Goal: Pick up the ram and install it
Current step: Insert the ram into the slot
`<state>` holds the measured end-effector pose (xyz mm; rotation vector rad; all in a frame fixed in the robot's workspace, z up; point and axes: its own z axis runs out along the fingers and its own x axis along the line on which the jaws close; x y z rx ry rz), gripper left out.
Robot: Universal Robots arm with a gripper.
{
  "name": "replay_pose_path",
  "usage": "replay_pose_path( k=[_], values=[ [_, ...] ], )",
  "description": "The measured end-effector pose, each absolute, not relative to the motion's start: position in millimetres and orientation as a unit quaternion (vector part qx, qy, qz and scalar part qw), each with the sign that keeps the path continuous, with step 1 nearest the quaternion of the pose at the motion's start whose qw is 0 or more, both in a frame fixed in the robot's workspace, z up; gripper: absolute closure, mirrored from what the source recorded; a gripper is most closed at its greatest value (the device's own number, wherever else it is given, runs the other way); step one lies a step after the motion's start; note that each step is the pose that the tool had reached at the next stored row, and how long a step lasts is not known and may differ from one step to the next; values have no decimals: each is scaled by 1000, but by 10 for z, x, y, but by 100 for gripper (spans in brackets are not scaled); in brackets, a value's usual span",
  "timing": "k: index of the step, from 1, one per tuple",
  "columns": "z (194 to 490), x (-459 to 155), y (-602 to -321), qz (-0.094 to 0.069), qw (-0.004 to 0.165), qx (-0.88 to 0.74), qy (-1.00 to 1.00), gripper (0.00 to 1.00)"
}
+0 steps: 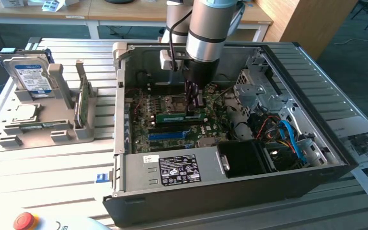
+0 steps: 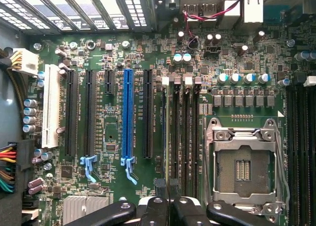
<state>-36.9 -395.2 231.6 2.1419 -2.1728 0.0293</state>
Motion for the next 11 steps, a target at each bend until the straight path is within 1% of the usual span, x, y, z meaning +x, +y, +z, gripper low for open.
replay_pose_path(
  k=[11],
  values=[
    [2314,-369,-3942,10,45,701,-711,89]
  ],
)
